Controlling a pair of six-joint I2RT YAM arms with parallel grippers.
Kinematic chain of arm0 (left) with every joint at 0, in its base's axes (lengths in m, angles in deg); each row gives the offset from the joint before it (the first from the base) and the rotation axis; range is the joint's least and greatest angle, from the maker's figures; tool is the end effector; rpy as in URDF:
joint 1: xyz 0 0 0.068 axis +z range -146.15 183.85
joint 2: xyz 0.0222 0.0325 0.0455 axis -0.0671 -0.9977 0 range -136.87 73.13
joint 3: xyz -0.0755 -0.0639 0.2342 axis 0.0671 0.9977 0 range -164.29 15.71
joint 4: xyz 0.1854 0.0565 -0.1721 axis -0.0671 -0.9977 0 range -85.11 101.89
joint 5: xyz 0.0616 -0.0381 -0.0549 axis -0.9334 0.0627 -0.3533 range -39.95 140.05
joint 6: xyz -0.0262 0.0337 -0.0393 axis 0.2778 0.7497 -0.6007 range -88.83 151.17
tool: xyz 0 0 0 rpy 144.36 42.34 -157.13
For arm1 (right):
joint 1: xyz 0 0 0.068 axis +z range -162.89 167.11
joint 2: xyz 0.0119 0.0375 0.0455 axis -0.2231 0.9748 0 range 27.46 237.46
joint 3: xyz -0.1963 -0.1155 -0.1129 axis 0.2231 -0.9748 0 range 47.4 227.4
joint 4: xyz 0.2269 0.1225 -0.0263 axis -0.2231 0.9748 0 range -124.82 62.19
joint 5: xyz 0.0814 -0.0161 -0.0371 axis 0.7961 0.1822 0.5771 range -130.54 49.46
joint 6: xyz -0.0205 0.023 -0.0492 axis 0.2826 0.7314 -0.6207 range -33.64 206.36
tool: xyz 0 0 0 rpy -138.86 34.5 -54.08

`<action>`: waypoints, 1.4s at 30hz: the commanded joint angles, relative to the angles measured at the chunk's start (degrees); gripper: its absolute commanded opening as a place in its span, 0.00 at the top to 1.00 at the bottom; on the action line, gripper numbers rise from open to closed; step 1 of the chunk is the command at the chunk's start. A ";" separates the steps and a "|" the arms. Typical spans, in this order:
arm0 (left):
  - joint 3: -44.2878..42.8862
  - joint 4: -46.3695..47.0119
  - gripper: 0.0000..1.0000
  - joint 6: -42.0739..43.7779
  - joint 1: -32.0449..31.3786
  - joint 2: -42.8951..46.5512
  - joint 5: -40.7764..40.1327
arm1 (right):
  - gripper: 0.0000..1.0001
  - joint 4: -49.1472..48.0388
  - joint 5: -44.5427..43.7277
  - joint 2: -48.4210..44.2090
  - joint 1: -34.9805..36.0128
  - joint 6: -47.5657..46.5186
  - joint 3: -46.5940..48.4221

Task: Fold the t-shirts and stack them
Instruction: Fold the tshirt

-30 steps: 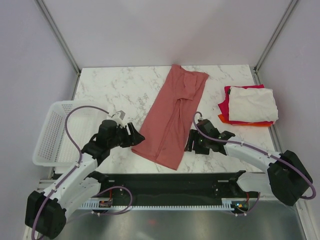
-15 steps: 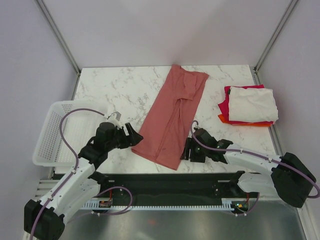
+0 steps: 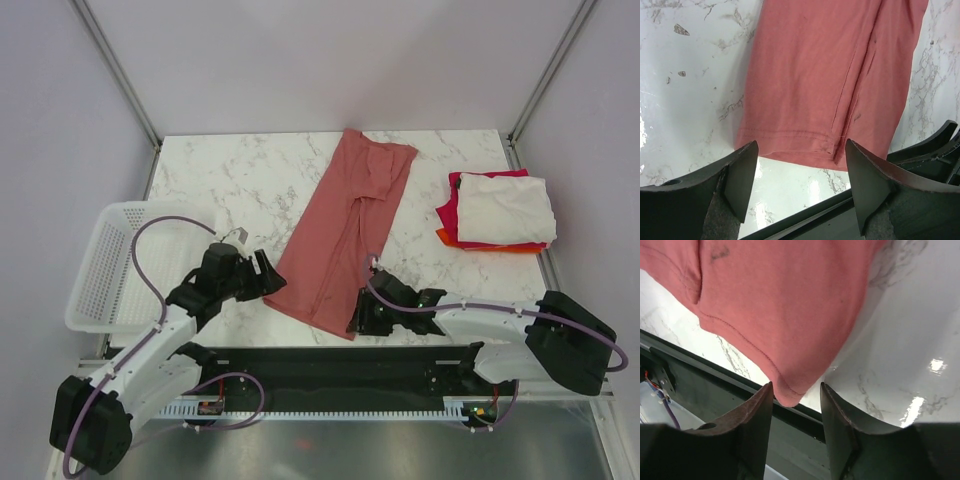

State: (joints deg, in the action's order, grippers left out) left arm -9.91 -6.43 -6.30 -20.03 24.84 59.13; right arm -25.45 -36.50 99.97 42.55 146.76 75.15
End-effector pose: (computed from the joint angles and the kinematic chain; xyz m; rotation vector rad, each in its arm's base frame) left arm 0.1720 -0.0833 0.1826 -0.1966 2.3787 -0.7178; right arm 0.1272 0.1899 0.1251 0.0879 2.7533 0.8072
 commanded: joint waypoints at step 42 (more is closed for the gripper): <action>-0.74 1.71 0.42 -0.14 -5.74 -13.66 2.69 | 1.00 11.02 -4.21 -8.53 -4.99 -3.89 -4.98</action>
State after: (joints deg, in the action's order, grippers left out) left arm -8.84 -6.17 -6.96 -25.54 13.32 60.71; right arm -16.97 -39.74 91.62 37.57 144.03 71.02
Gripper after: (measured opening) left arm 0.592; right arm 0.010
